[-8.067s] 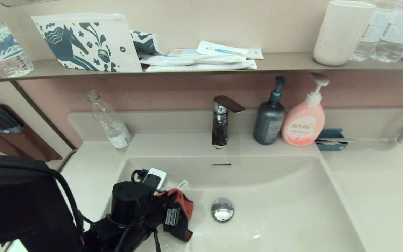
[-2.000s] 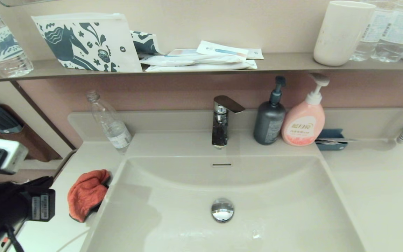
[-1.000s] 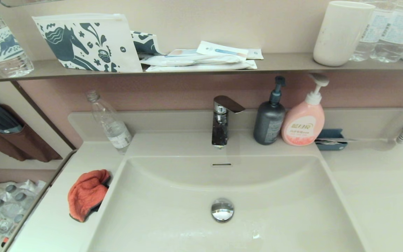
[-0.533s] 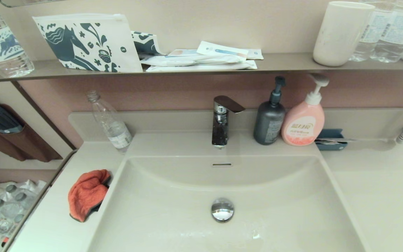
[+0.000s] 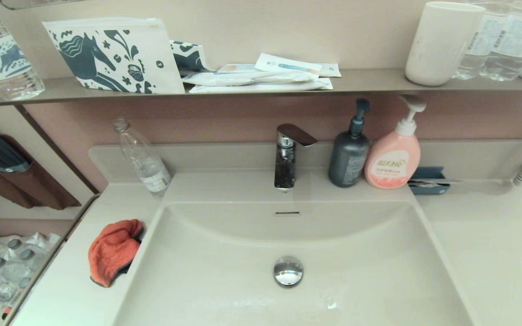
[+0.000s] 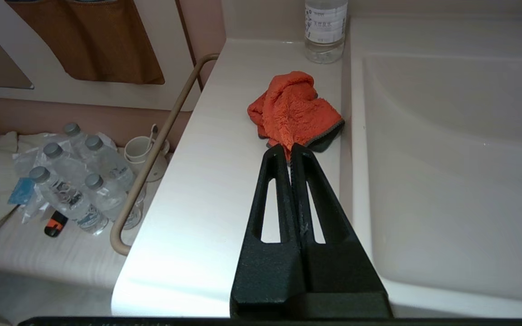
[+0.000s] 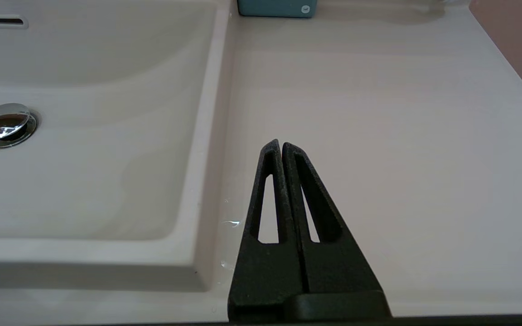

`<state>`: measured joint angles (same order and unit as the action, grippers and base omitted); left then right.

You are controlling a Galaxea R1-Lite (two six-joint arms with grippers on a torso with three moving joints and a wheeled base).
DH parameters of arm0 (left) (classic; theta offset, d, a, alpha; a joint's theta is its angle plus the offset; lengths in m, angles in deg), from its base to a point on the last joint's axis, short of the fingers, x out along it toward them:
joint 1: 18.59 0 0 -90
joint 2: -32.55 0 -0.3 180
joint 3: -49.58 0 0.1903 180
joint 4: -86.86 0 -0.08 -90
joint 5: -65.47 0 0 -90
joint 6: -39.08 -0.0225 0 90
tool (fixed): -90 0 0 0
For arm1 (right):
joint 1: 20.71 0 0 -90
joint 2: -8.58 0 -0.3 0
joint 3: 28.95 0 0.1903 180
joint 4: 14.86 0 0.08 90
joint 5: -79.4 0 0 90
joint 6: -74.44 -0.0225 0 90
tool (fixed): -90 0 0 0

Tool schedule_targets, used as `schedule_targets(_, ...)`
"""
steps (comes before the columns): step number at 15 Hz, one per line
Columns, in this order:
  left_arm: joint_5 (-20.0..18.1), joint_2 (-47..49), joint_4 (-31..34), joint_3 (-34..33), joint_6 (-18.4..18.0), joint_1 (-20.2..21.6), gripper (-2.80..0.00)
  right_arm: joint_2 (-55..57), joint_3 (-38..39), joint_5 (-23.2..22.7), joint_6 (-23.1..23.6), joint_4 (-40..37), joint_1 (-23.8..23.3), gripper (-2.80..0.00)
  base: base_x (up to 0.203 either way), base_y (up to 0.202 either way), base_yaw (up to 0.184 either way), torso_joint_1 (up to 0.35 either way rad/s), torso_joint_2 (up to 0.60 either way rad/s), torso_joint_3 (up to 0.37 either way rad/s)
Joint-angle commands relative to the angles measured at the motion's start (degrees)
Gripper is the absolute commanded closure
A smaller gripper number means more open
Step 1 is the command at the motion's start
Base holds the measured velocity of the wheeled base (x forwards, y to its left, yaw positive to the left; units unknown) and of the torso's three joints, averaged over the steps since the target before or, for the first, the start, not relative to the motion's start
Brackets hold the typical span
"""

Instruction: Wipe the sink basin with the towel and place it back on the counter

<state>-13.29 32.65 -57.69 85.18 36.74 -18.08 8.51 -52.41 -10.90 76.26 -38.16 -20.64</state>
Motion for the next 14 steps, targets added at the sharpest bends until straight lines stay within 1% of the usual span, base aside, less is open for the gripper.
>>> schedule_targets(1,0.18,-0.01,-3.86,-3.46,0.46,0.04,0.00,0.07,0.02,-0.05,0.10,0.01,0.01,0.00,0.000,0.000,0.000,0.000,0.00,0.000)
schedule_targets(3,-0.17,-0.01,-4.26,-4.15,2.61,0.02,0.00,0.07,0.01,-0.05,0.03,0.01,0.01,0.00,0.000,0.000,0.000,0.000,0.00,0.000)
schedule_targets(4,-1.60,-0.01,-4.31,-4.32,4.87,-0.25,0.00,0.07,0.01,-0.05,0.06,0.01,0.01,0.00,0.000,0.000,0.000,0.000,0.00,0.000)
schedule_targets(5,-4.02,-0.01,-4.39,-5.06,7.36,-0.39,0.00,0.07,0.01,-0.05,0.03,0.01,0.01,0.00,0.000,0.000,0.000,0.000,0.00,0.000)
schedule_targets(6,-5.62,-0.01,-5.13,-6.34,8.09,-0.42,0.00,0.07,0.01,-0.05,0.10,0.01,0.01,0.00,0.000,0.000,0.000,0.000,0.00,0.000)
schedule_targets(7,-6.93,-0.01,-7.07,-7.99,8.09,-0.42,0.00,0.07,0.01,-0.05,0.12,0.01,0.01,0.00,0.000,0.000,0.000,0.000,0.00,0.000)
schedule_targets(8,-9.27,-0.01,-9.38,-9.32,7.80,-0.42,0.00,0.07,0.01,-0.05,0.04,0.01,0.01,0.00,0.000,0.000,0.000,0.000,0.00,0.000)
schedule_targets(9,-10.35,-0.01,-10.27,-10.14,6.87,-0.42,0.00,0.07,0.01,-0.05,0.03,0.01,0.01,0.00,0.000,0.000,0.000,0.000,0.00,0.000)
schedule_targets(10,-10.53,-0.01,-10.51,-10.61,5.44,-0.42,0.00,0.07,0.01,-0.05,0.05,0.01,0.01,0.00,0.000,0.000,0.000,0.000,0.00,0.000)
schedule_targets(12,-10.89,-0.01,-10.68,-10.83,4.18,-0.42,0.00,0.07,0.01,-0.05,0.04,0.01,0.01,0.00,0.000,0.000,0.000,0.000,0.00,0.000)
schedule_targets(14,-12.15,-0.09,-12.15,-11.25,3.33,-0.42,0.00,0.07,0.01,-0.05,0.03,0.01,0.01,0.00,0.000,0.000,0.000,0.000,0.00,0.000)
